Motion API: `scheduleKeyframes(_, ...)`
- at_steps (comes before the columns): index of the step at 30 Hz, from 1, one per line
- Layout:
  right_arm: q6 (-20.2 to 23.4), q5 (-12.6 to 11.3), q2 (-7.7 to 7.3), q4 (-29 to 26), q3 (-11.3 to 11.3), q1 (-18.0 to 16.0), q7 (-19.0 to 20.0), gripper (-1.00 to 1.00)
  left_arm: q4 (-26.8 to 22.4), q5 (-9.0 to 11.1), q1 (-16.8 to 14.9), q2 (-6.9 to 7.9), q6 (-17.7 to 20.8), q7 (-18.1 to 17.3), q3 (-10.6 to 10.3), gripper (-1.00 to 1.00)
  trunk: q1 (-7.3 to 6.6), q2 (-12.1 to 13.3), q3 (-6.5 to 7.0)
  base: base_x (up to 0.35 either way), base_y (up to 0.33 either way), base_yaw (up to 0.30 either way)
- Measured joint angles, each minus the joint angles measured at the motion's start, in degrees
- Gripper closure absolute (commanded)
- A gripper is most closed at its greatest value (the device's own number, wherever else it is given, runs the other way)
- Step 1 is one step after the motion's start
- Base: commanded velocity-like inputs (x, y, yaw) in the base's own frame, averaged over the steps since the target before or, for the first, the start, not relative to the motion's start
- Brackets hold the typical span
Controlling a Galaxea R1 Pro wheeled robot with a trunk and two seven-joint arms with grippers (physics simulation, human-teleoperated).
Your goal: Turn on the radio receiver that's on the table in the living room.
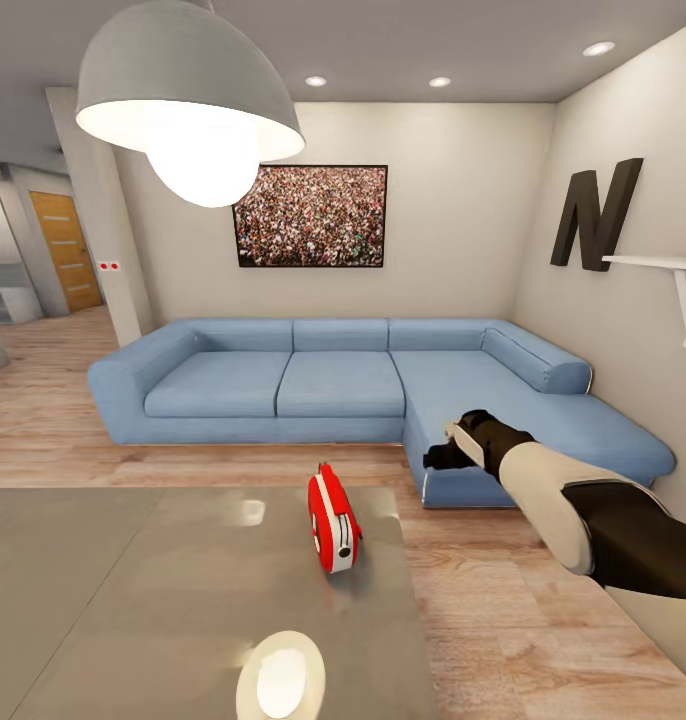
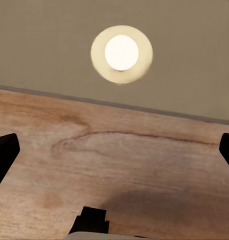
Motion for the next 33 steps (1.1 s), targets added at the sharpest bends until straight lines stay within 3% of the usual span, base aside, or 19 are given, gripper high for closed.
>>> scheduleKeyframes(2,4.9,0.0,0.39,-1.0,-0.1,0.0,0.1,-1.00,-0.1,0.1,0.0,-0.11,-0.1,0.2,-0.1,-1.00,0.00,0.0,0.00,0.000,0.000,0.000)
scheduleKeyframes(6,8.2,-0.1,2.26,-3.5,-0.1,0.0,0.5,-1.00,-3.6,0.1,0.0,-0.02,0.1,0.1,-0.3,-1.00,0.00,0.0,0.00,0.000,0.000,0.000)
scheduleKeyframes(11,8.5,0.4,4.32,-5.0,0.1,0.0,5.6,-1.00,-8.1,0.2,0.0,-0.07,0.3,-0.3,-0.2,-1.00,0.00,0.0,0.00,0.000,0.000,0.000)
scheduleKeyframes(18,8.4,0.5,6.92,-7.7,0.3,0.0,7.1,-1.00,-8.6,0.2,0.0,0.29,0.3,0.0,-0.1,-1.00,0.00,0.0,0.00,0.000,0.000,0.000)
scheduleKeyframes(33,8.4,0.7,7.21,-7.9,0.7,0.0,7.1,-1.00,-10.5,0.2,-0.1,0.49,0.4,0.0,0.1,-1.00,0.00,0.0,0.00,0.000,0.000,0.000)
